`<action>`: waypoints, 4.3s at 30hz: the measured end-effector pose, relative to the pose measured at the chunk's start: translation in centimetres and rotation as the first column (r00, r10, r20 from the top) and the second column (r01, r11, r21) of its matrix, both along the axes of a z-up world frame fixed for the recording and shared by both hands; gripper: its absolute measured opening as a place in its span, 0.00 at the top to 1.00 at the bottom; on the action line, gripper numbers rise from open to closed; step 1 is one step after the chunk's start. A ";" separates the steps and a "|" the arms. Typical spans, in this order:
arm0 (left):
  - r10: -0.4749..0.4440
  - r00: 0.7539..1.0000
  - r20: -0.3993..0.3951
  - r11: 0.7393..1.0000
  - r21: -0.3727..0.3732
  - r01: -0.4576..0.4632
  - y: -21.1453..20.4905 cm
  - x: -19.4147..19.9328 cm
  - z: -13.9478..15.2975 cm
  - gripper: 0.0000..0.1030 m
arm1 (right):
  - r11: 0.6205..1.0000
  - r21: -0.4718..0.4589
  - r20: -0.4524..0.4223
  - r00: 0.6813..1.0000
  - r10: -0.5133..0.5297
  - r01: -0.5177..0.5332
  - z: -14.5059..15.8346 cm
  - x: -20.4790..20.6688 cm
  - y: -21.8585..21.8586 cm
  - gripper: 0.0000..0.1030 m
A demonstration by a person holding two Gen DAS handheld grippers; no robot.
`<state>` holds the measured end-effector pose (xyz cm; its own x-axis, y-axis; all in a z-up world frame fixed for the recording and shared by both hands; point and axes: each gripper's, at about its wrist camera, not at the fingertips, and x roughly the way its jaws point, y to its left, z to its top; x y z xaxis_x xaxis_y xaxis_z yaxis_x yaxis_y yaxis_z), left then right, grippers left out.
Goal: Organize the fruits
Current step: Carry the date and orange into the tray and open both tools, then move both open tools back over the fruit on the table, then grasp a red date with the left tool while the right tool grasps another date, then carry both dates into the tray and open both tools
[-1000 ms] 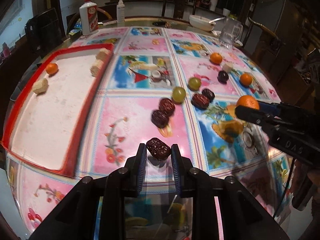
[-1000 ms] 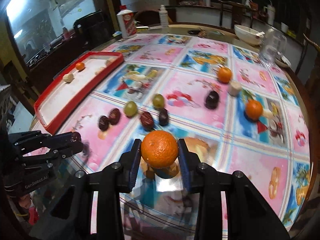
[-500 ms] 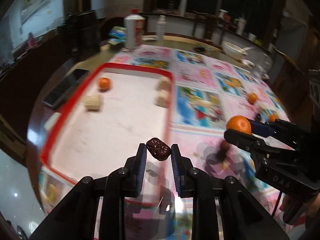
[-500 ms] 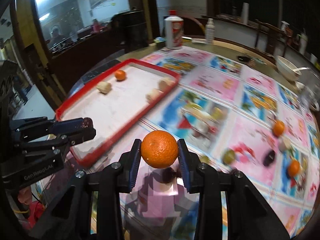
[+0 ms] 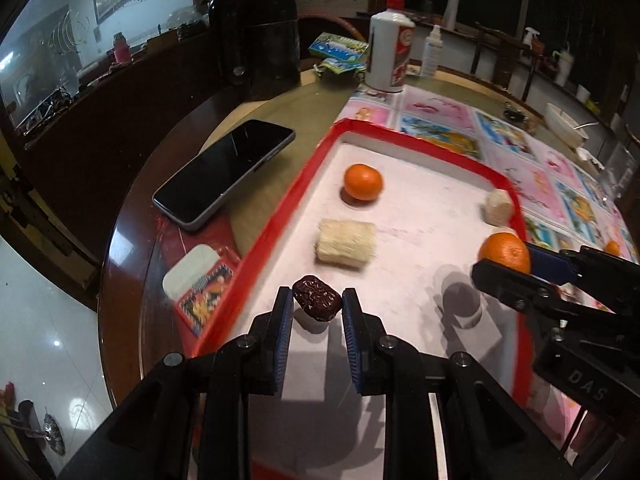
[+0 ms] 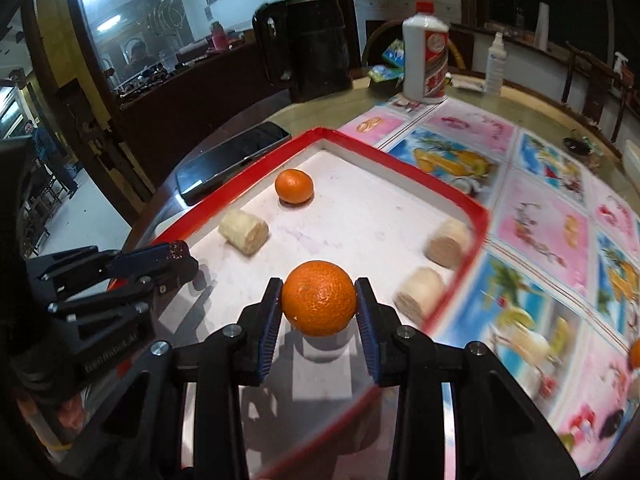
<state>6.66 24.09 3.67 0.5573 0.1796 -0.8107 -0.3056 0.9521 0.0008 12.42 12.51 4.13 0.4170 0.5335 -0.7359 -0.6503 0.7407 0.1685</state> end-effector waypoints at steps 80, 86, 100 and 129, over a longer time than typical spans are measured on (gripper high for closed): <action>-0.326 0.945 -0.030 0.944 -0.068 0.323 -21.9 -3.6 -2.7 0.77 | 0.949 0.007 -0.078 0.946 -0.314 0.316 -3.6 -6.8 -28.7 0.43; -0.328 0.944 -0.038 0.942 -0.096 0.323 -21.6 -5.1 -2.6 0.77 | 0.957 -0.018 -0.065 0.954 -0.291 0.291 -4.3 -3.7 -26.7 0.44; -0.331 0.943 -0.023 0.939 -0.110 0.327 -21.3 -5.9 -2.6 0.77 | 0.975 -0.086 0.020 0.978 -0.205 0.206 -4.5 -4.2 -24.6 0.80; -0.353 0.932 0.083 0.924 -0.127 0.361 -16.7 -7.4 1.3 0.77 | 0.989 -0.044 0.022 0.990 -0.137 0.138 -0.7 -10.0 -19.3 0.80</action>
<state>-0.69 7.39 5.02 0.6098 -0.1507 -0.7781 0.0587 0.9876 -0.1453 2.47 -6.77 3.39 0.4979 0.4361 -0.7496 -0.5442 0.8301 0.1215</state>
